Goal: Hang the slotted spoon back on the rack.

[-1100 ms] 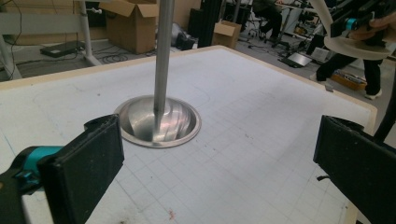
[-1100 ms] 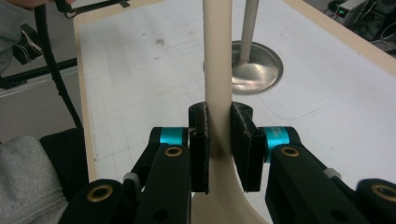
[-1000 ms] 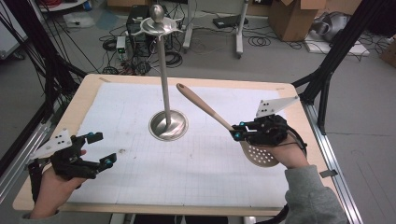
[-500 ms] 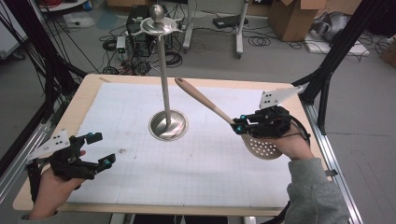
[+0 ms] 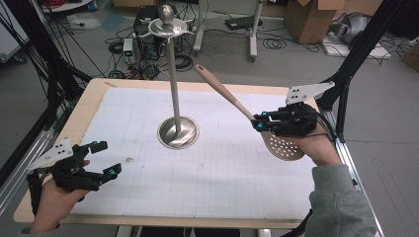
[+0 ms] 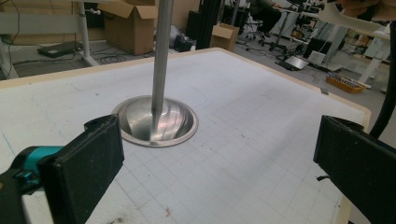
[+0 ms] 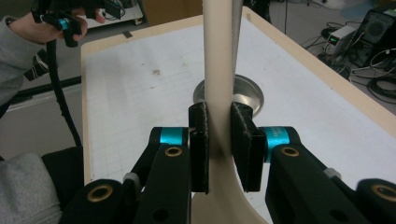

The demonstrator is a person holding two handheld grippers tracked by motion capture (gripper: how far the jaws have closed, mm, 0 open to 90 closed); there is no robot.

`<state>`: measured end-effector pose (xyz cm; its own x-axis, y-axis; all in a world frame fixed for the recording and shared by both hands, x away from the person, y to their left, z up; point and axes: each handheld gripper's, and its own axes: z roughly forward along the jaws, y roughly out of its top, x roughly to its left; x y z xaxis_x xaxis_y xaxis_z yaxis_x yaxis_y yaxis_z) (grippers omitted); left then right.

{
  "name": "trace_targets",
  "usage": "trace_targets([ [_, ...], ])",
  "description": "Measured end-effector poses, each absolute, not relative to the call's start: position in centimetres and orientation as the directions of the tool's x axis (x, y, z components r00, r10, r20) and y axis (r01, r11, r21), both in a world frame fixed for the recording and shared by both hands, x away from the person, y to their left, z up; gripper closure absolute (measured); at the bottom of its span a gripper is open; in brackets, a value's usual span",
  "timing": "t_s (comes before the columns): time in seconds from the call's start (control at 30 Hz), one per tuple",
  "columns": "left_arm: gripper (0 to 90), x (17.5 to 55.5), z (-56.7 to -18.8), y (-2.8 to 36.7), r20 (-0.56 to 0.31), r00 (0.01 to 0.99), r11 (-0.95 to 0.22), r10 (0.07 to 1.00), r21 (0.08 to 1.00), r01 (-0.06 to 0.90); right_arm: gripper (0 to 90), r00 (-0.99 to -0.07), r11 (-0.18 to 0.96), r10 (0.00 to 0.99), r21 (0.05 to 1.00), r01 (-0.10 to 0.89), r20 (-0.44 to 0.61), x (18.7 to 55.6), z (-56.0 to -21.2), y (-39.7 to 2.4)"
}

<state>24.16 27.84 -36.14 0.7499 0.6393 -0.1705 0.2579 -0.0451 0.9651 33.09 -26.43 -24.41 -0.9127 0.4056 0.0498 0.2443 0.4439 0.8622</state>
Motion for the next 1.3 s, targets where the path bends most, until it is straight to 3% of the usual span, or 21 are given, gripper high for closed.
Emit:
trace_targets([
  [1.3, 2.1, 23.5, -35.9, 28.6, -0.177, 0.747, -0.029, 0.641, 0.967, 0.254, 78.3, -0.869, 0.358, 0.494, 0.905, 0.228, 0.023, 34.8, -21.2, -24.7],
])
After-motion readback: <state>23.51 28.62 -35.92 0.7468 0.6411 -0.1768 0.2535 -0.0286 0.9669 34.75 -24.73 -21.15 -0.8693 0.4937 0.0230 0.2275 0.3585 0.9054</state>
